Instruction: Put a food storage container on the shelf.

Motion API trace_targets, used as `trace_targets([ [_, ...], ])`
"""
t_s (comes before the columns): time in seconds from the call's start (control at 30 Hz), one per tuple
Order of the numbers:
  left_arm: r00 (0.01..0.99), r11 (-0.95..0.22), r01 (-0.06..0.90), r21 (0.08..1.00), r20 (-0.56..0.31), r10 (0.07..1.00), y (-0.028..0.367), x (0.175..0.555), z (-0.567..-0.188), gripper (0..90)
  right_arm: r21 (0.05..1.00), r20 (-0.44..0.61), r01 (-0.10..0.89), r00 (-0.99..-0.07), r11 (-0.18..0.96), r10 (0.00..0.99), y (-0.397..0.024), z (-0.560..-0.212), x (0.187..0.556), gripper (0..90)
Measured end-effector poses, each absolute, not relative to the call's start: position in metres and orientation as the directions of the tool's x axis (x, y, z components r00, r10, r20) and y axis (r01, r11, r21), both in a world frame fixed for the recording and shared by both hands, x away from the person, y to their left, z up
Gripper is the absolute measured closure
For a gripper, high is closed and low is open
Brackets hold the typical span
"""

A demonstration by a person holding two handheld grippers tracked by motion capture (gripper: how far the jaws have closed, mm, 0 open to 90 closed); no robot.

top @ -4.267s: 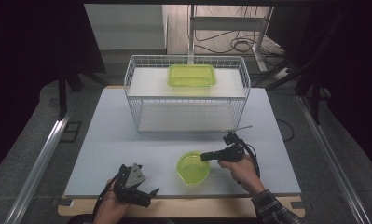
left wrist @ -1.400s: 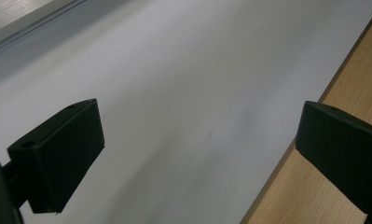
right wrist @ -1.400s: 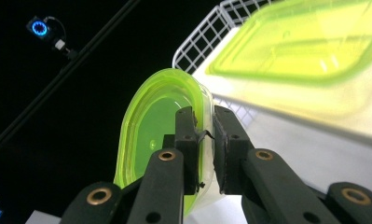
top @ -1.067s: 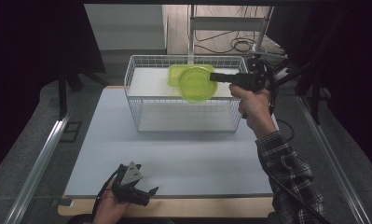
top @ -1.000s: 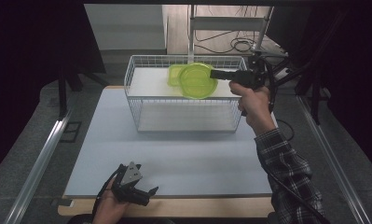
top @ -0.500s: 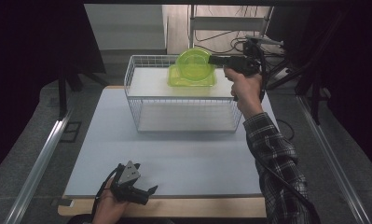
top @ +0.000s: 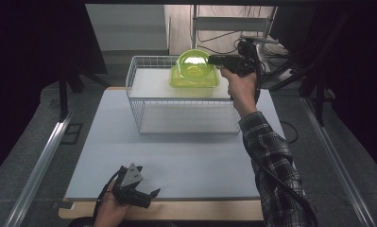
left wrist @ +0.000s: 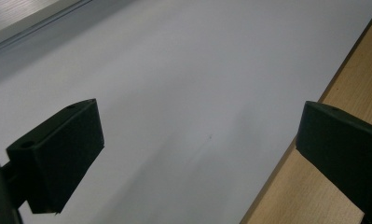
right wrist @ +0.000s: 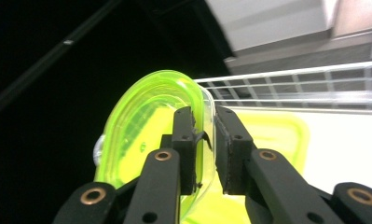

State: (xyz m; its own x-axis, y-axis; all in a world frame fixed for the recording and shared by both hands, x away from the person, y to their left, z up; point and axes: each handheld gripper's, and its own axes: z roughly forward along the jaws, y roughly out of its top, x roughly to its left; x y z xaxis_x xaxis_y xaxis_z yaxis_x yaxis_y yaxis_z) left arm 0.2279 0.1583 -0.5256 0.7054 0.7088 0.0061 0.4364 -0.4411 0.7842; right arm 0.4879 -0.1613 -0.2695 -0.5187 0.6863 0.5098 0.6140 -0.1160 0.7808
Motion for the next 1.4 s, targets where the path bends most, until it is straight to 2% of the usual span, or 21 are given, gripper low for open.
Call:
trace_targets([
  [0.17, 0.707, -0.444, 0.435, 0.783, 0.008, 0.707, 0.158, 0.228, -0.526, 0.7, 0.805, 0.446, 0.588, -0.505, -0.083, 0.739, -0.156, -0.268, 0.487, 75.4],
  [0.4, 0.708, -0.447, 0.434, 0.782, 0.011, 0.706, 0.158, 0.228, -0.526, 0.7, 0.805, 0.439, 0.587, -0.491, -0.086, 0.753, -0.153, -0.272, 0.49, 73.1],
  [0.77, 0.709, -0.451, 0.433, 0.78, 0.015, 0.705, 0.157, 0.228, -0.526, 0.7, 0.812, 0.448, 0.578, -0.533, -0.078, 0.717, -0.161, -0.272, 0.483, 53.3],
  [1.4, 0.708, -0.446, 0.443, 0.778, 0.001, 0.706, 0.156, 0.228, -0.525, 0.7, 0.838, 0.388, 0.546, -0.625, 0.024, 0.678, -0.166, -0.281, 0.461, 34.8],
])
